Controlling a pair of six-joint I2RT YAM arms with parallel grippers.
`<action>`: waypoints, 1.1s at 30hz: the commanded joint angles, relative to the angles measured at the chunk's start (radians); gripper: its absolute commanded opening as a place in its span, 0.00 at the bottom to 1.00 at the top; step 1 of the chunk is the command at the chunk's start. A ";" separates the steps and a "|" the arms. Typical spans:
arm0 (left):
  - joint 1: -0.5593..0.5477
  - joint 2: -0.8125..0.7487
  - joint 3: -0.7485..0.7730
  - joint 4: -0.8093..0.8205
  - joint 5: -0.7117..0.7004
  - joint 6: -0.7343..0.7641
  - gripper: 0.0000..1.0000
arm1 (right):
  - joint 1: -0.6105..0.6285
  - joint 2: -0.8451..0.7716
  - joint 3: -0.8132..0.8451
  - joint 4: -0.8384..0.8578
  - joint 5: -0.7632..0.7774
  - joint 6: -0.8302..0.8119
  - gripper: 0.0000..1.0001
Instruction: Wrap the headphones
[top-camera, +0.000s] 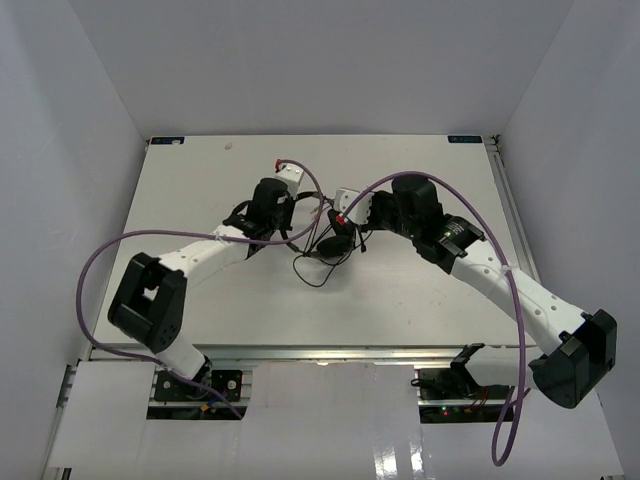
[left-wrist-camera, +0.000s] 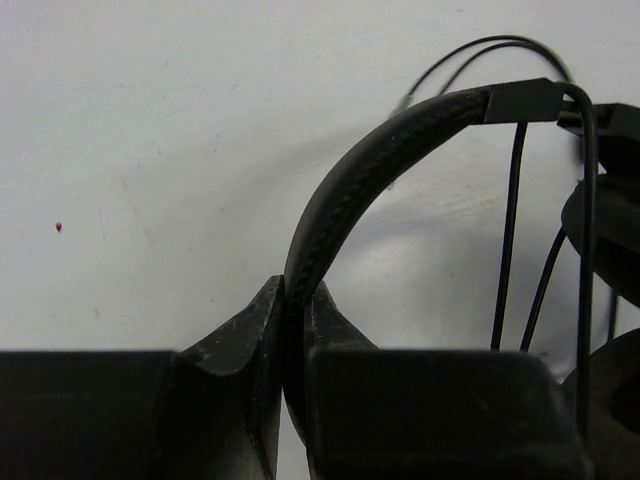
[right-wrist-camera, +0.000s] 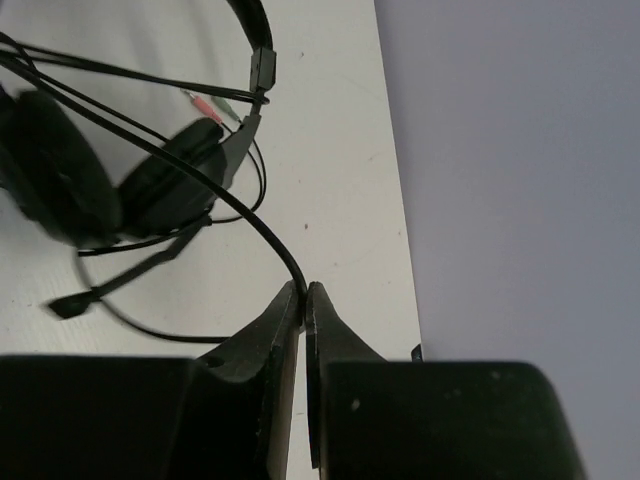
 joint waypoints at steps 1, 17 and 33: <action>0.010 -0.241 -0.088 0.168 0.326 0.122 0.00 | -0.088 0.009 -0.050 0.147 -0.077 0.044 0.08; -0.056 -0.281 -0.115 0.106 0.285 0.370 0.00 | -0.204 0.024 0.061 0.124 -0.445 0.236 0.08; -0.057 -0.002 0.118 0.097 -0.271 0.287 0.00 | -0.224 -0.029 0.048 0.164 -0.882 0.614 0.08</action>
